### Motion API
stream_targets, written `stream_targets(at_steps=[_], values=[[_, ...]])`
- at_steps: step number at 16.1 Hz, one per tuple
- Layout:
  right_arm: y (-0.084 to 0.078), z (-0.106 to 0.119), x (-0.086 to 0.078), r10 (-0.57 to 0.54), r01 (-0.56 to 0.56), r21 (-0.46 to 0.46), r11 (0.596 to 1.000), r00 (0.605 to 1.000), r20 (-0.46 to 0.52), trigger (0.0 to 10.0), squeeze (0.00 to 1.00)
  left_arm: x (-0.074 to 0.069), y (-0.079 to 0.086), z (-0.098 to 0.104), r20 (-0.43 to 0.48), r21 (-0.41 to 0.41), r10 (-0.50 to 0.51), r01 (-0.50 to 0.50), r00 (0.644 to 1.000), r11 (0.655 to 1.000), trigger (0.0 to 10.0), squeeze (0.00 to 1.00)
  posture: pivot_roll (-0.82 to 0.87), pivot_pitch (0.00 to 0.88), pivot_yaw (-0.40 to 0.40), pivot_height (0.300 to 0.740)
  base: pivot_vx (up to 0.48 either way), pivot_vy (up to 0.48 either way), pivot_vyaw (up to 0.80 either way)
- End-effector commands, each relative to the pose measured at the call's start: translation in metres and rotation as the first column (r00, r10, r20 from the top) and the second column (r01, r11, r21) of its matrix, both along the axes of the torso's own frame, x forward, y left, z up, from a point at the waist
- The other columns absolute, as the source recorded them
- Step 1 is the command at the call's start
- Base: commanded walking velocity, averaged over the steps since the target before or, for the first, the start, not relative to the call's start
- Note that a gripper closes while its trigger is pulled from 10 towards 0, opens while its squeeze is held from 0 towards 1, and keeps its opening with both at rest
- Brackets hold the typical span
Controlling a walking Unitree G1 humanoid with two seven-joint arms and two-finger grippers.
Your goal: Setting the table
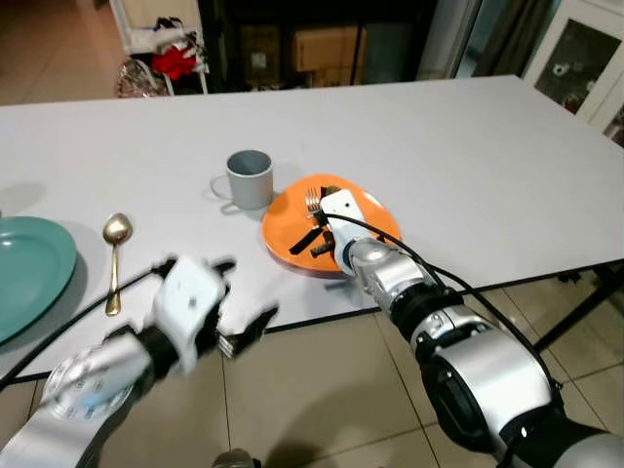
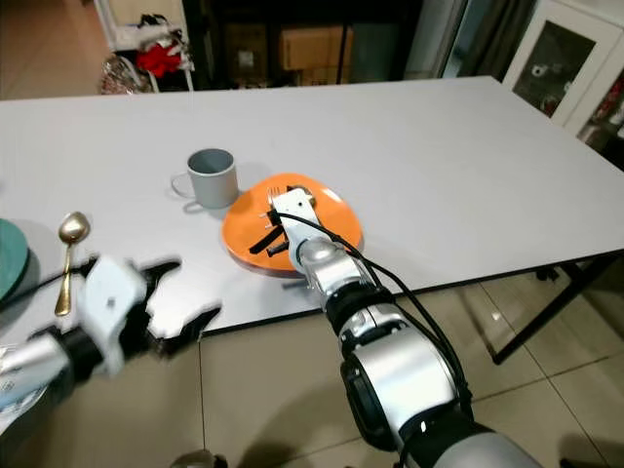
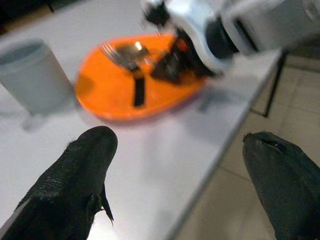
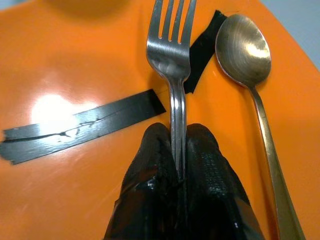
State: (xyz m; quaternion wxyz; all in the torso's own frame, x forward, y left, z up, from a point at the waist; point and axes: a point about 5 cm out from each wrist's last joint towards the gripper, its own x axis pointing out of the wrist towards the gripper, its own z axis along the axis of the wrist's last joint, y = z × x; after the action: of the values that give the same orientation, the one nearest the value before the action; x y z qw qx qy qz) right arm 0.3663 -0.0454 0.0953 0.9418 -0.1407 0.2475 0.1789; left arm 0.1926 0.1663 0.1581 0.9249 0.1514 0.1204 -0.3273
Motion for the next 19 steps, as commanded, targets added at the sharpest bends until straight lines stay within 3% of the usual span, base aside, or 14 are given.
stream_targets(at_steps=[1,7,12,16,19], values=[[0.0,0.004,0.003,-0.004,0.004,-0.002,1.0,1.0,0.017,10.0,0.0,-0.002,0.001,0.004,0.006,0.005,-0.005,0.005,1.0,1.0,10.0,0.0,0.2,0.073,-0.033,0.74,0.0,0.0,0.0],[-0.001,0.014,0.009,0.017,-0.017,0.001,1.0,0.999,0.05,10.0,0.0,-0.014,0.004,0.01,-0.01,0.013,0.031,-0.031,0.999,0.999,10.0,0.0,0.25,0.15,-0.054,0.74,0.0,0.0,0.0],[0.001,0.04,0.021,-0.03,0.017,0.129,0.992,0.995,0.097,10.0,0.0,-0.033,0.007,0.017,-0.039,0.004,0.061,-0.061,0.997,0.998,10.0,0.0,0.26,0.212,-0.053,0.74,0.0,0.0,0.0],[0.007,0.063,0.028,-0.014,-0.013,0.188,0.982,0.99,0.143,10.0,0.0,-0.037,0.007,0.017,-0.053,-0.002,0.072,-0.072,0.996,0.997,10.0,0.0,0.25,0.209,-0.068,0.74,0.0,0.0,0.0],[0.008,0.059,0.027,0.007,-0.024,0.123,0.992,0.99,0.14,10.0,0.0,-0.038,0.005,0.016,-0.059,-0.006,0.069,-0.07,0.996,0.998,10.0,0.0,0.25,0.21,-0.076,0.74,0.0,0.0,0.0]])
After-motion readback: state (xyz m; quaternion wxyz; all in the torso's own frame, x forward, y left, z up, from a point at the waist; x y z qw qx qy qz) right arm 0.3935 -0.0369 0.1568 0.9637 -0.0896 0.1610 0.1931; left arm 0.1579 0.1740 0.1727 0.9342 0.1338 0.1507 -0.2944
